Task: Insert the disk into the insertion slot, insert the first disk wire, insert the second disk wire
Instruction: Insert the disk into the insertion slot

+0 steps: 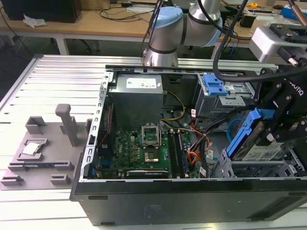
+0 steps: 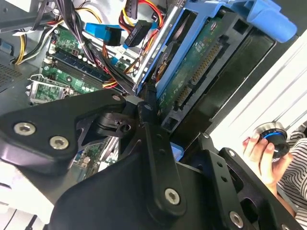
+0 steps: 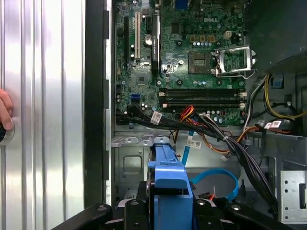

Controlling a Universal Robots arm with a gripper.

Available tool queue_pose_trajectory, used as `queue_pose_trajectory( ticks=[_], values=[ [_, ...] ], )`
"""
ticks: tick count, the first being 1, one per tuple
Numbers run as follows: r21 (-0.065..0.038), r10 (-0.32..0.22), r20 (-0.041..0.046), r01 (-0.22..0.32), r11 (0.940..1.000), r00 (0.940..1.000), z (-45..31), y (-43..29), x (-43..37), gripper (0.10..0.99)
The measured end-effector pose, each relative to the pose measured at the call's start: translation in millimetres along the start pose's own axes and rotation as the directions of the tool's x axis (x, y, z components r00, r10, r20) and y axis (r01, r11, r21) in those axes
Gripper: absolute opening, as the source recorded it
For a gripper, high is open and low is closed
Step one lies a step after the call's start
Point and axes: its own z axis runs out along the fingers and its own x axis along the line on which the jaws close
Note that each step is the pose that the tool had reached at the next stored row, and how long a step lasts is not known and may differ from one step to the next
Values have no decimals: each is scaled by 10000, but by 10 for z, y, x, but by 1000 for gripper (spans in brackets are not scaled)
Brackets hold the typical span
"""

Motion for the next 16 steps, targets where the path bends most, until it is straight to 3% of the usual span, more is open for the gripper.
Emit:
queue_pose_trajectory(
  ticks=[5,6,7,10,11,16],
  values=[
    [0,-1,2,1,10000,10000,3,0,0,361],
    [0,0,1,0,10000,10000,3,0,0,373],
    [1,-1,0,1,10000,10000,4,0,0,439],
    [0,0,1,0,10000,10000,6,0,0,439],
    [0,0,2,0,10000,10000,6,0,0,424],
    [0,0,2,0,10000,10000,8,0,0,114]
  ],
)
